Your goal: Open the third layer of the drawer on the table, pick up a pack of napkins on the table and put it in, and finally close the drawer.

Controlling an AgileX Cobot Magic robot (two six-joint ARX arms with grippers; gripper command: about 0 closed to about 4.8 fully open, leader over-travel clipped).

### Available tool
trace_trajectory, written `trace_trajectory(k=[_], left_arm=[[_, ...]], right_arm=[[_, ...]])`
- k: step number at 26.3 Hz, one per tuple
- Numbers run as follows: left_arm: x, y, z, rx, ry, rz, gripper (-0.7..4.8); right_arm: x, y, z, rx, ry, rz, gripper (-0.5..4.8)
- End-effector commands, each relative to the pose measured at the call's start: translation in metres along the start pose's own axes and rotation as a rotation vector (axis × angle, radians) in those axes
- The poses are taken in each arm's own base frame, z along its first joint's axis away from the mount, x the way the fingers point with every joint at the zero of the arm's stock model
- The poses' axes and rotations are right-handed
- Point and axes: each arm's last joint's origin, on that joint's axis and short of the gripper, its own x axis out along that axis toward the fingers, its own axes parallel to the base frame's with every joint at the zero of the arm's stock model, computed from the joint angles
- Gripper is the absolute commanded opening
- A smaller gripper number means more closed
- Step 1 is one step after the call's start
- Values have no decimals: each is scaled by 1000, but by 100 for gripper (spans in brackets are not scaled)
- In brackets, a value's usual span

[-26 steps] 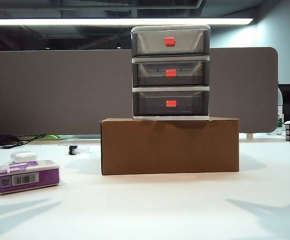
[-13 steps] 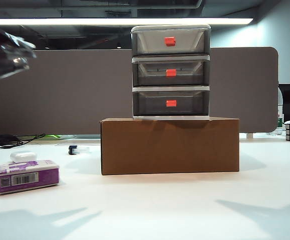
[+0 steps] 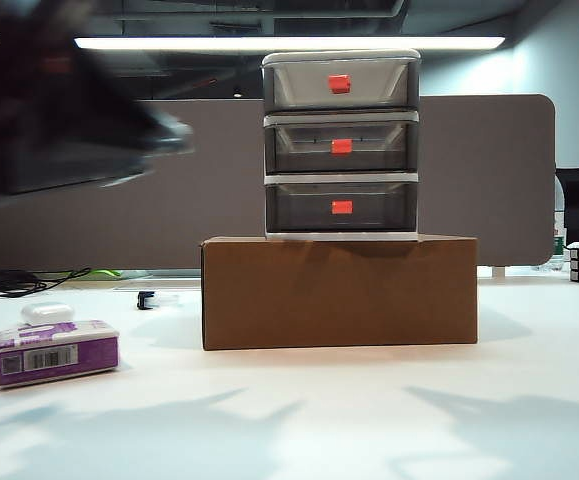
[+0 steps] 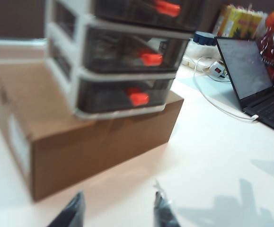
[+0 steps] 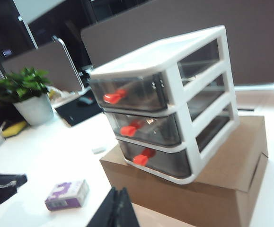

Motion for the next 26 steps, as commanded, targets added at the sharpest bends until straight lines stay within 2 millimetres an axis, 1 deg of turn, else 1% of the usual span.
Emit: trace_trajectory(k=[1, 2, 3, 4, 7, 12, 16, 18, 22, 24, 26], left_arm=[[24, -12, 7, 60, -28, -27, 166], [33, -15, 7, 64, -26, -26, 183], [51, -23, 5, 68, -16, -26, 192], [63, -27, 4, 69, -12, -25, 192], [84, -36, 5, 70, -11, -25, 186], [101, -41, 13, 51, -33, -20, 183], [113, -45, 12, -2, -27, -6, 183], [126, -52, 4, 17, -16, 139, 183], [139, -62, -5, 63, -35, 349, 183], [144, -65, -8, 72, -42, 402, 184], [151, -67, -12, 75, -38, 405, 184]], right_arm=[[8, -3, 8, -26, 28, -7, -6], [11, -4, 9, -28, 43, -9, -6], [17, -7, 12, -21, 71, -11, -6], [21, -8, 15, -16, 93, 8, -6], [28, -10, 18, -6, 133, 45, -6], [37, -12, 20, 24, 184, 102, -6], [43, -14, 19, 22, 189, 107, -6], [49, -13, 19, 9, 170, 95, -6], [56, -11, 16, 7, 175, 93, -6], [59, -10, 13, 13, 192, 108, -6], [63, -10, 10, 15, 203, 120, -6]])
